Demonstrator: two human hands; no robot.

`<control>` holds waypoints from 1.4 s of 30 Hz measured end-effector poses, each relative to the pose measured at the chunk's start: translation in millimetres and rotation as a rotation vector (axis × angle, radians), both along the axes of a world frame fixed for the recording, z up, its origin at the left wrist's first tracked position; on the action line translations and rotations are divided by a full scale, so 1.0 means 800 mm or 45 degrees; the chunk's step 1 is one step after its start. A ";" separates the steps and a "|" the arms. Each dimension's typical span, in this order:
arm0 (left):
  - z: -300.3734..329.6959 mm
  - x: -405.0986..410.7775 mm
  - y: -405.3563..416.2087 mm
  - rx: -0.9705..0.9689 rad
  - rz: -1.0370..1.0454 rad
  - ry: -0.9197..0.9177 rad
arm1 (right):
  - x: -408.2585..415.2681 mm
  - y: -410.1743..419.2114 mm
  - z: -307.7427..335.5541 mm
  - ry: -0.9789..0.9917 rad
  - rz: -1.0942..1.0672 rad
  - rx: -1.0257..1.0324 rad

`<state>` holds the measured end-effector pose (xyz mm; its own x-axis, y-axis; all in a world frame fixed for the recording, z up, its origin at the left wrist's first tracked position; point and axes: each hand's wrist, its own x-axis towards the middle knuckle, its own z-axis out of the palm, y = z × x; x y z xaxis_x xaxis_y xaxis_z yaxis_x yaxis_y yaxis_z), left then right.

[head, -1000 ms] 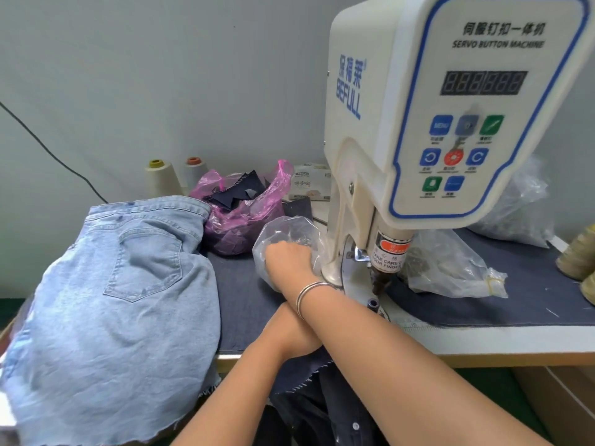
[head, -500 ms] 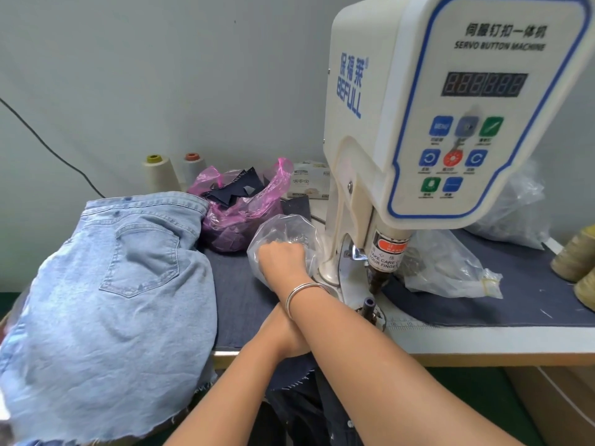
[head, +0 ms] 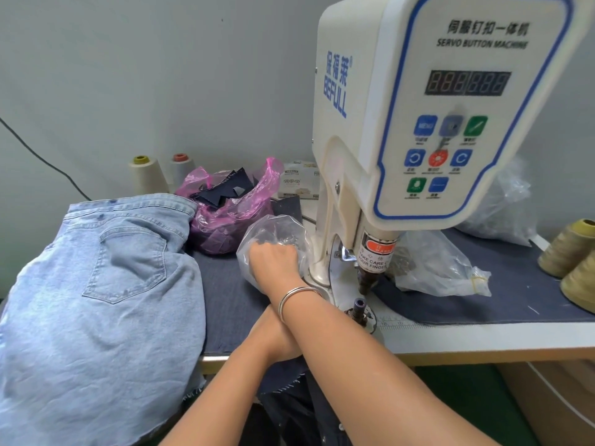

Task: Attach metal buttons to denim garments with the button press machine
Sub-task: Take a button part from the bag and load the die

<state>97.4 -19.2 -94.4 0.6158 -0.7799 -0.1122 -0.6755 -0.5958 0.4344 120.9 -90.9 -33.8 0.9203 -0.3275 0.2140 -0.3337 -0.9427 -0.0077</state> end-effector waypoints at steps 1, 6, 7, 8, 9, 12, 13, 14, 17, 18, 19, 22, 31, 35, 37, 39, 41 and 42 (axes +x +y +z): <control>0.004 0.001 -0.002 0.120 -0.018 0.012 | -0.001 -0.001 0.000 -0.001 -0.005 0.014; -0.002 0.008 -0.006 0.239 0.045 0.135 | -0.005 -0.004 0.001 0.021 -0.094 0.065; -0.004 0.009 -0.006 0.240 0.028 0.112 | -0.005 -0.004 0.001 0.028 -0.100 0.068; -0.005 0.008 -0.006 0.234 0.047 0.124 | -0.005 -0.003 0.002 0.035 -0.099 0.069; 0.002 0.005 -0.005 0.214 0.093 0.171 | -0.004 -0.003 0.003 0.039 -0.098 0.068; 0.008 -0.001 -0.007 0.150 0.109 0.299 | -0.006 -0.003 0.002 0.035 -0.101 0.071; 0.012 -0.007 -0.003 0.110 0.122 0.345 | -0.007 -0.003 0.002 0.032 -0.103 0.072; 0.013 -0.005 -0.004 0.082 0.118 0.333 | -0.007 -0.003 0.001 0.033 -0.105 0.072; 0.017 -0.002 -0.007 0.193 0.184 0.446 | -0.008 -0.002 0.003 0.054 -0.097 0.057; 0.016 -0.001 -0.005 0.180 0.202 0.468 | -0.007 -0.002 0.004 0.073 -0.083 0.050; 0.012 -0.002 -0.004 0.137 0.199 0.422 | -0.007 -0.001 0.005 0.097 -0.067 0.043; 0.008 -0.013 0.006 -0.067 0.232 0.236 | -0.007 -0.001 0.007 0.106 -0.037 0.015; 0.009 -0.003 -0.006 0.130 0.112 0.382 | -0.008 -0.002 0.005 0.061 -0.018 0.009; 0.004 0.008 -0.016 0.197 0.274 0.449 | -0.008 -0.002 0.007 0.095 -0.008 -0.012; 0.005 0.010 -0.016 0.266 0.247 0.405 | -0.008 -0.002 0.006 0.118 0.019 -0.016; 0.000 0.010 -0.016 0.252 0.173 0.350 | -0.007 -0.003 0.005 0.127 0.038 -0.003; 0.000 0.008 -0.017 0.238 0.150 0.349 | -0.007 -0.004 0.005 0.118 0.043 0.007; 0.000 0.008 -0.017 0.250 0.165 0.344 | -0.006 -0.004 0.005 0.105 0.043 0.009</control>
<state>104.1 -32.6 -94.6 0.6357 -0.6449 -0.4243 -0.4655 -0.7587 0.4557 115.7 -93.8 -30.0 0.9451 -0.2975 0.1349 -0.3018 -0.9533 0.0121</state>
